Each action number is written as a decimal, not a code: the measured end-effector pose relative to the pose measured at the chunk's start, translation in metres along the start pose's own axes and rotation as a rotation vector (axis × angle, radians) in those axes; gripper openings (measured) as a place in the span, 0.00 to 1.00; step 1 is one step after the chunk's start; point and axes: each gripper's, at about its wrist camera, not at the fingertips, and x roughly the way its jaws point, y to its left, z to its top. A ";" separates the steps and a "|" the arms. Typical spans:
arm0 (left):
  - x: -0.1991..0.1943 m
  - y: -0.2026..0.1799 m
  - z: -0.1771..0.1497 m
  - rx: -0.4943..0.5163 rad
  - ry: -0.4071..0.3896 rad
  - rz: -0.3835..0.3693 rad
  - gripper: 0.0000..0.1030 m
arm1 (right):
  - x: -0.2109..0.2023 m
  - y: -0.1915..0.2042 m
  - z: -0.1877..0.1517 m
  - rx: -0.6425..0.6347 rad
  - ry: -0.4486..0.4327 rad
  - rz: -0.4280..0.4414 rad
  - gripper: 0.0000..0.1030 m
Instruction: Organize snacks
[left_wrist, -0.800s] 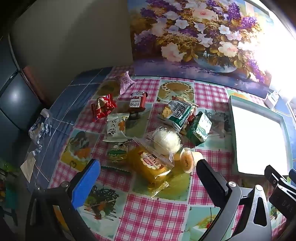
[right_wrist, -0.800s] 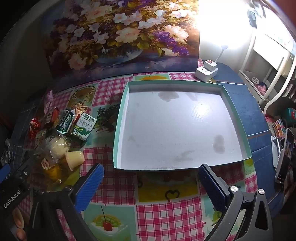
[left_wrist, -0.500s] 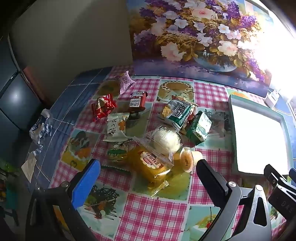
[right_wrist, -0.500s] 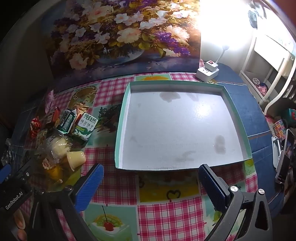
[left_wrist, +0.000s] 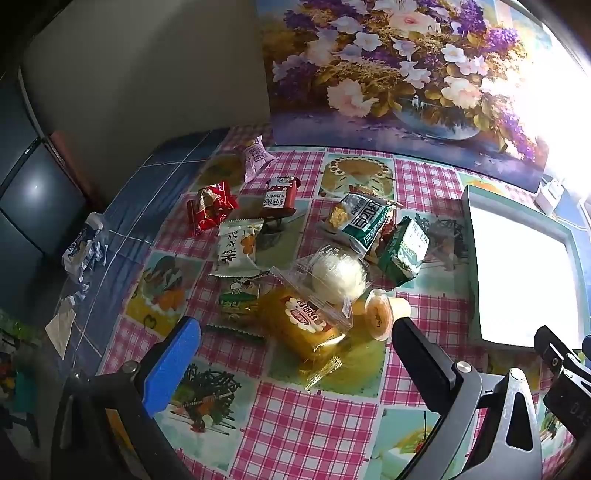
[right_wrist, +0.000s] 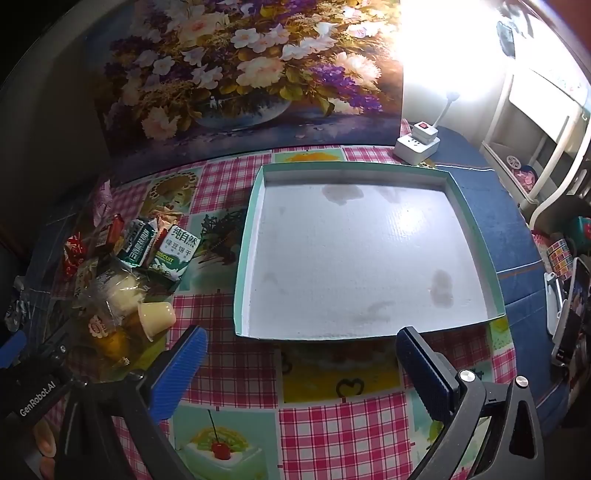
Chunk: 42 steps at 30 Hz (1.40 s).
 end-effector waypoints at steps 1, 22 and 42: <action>0.000 0.000 0.000 0.001 0.000 0.000 1.00 | 0.000 0.000 0.000 0.000 -0.001 0.000 1.00; 0.001 0.002 -0.002 -0.001 0.002 -0.001 1.00 | -0.001 0.001 0.000 0.000 -0.003 0.003 1.00; 0.002 0.002 -0.004 -0.003 0.004 -0.002 1.00 | 0.000 0.002 0.000 -0.003 -0.002 0.002 1.00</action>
